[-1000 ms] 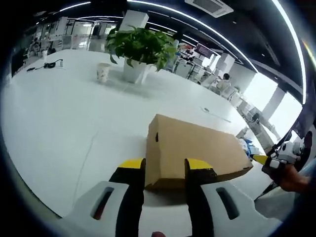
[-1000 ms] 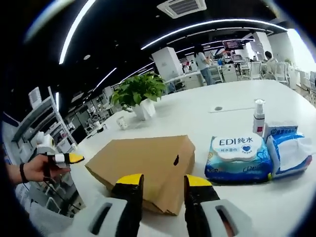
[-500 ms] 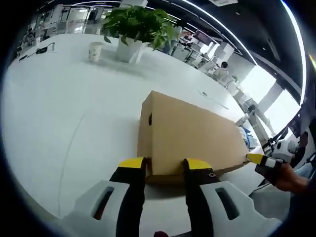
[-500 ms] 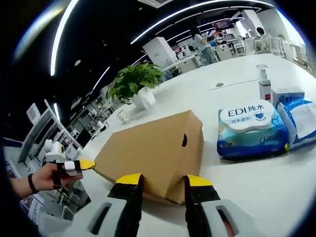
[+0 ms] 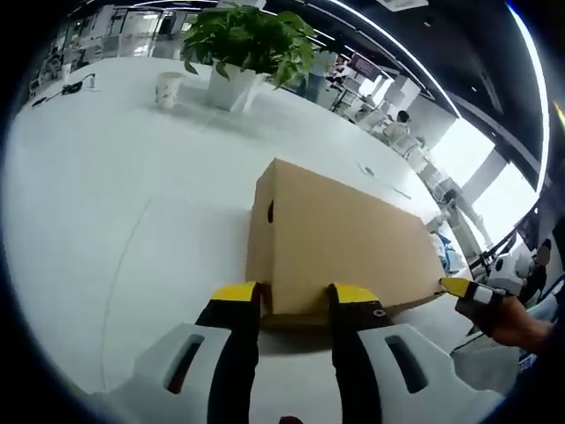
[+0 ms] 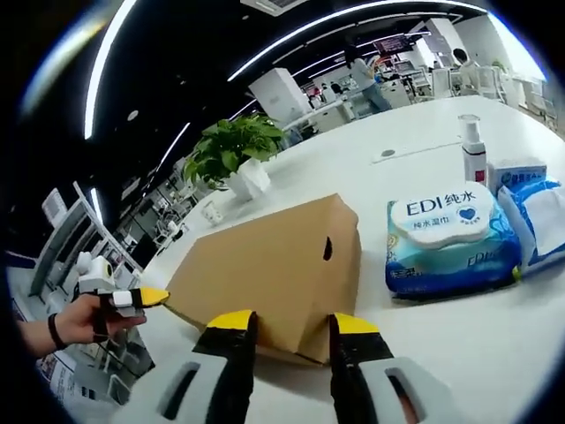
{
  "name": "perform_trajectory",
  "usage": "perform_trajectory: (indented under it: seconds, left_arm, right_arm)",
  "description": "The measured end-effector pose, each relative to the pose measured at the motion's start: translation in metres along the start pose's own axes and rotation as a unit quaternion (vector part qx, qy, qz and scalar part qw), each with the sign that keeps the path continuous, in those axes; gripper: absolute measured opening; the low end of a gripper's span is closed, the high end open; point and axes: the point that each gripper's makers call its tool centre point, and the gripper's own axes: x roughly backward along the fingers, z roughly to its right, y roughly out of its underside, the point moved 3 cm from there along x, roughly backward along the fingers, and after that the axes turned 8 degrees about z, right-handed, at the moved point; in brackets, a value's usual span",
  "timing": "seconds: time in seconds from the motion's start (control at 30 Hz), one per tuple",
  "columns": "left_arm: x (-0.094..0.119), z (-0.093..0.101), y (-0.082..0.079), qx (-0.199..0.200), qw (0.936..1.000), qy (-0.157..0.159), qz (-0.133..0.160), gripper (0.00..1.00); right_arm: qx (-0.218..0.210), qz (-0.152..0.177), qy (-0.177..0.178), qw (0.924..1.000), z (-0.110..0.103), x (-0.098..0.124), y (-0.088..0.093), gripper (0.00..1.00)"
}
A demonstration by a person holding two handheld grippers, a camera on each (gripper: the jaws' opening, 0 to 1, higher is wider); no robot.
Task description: Operate the shoe box by opening the lid, removing the specified soft item, and placing it in the target area until the item is outside and the box remains undamaged.
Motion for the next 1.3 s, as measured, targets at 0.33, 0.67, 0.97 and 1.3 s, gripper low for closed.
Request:
perform_trajectory:
  seconds: [0.33,0.67,0.97,1.3]
  left_arm:
    - [-0.042,0.008,-0.025,0.003,1.0000,-0.002,-0.005,0.30]
    - [-0.070,0.020,-0.040,0.000,0.9999,0.006,-0.010,0.30]
    - [-0.073,0.023,-0.041,-0.004,0.9999,0.010,-0.013,0.30]
    - [-0.068,0.026,-0.039,-0.033,0.9992,0.017,-0.010,0.31]
  right_arm:
    - [0.003,-0.002,0.024,0.9997,0.022,-0.031,-0.034,0.29]
    - [-0.005,0.000,0.036,0.9993,0.038,-0.041,-0.051,0.29]
    - [-0.005,-0.001,0.038,0.9992,0.040,-0.041,-0.053,0.29]
    - [-0.007,0.001,0.040,0.9992,0.042,-0.032,-0.055,0.28]
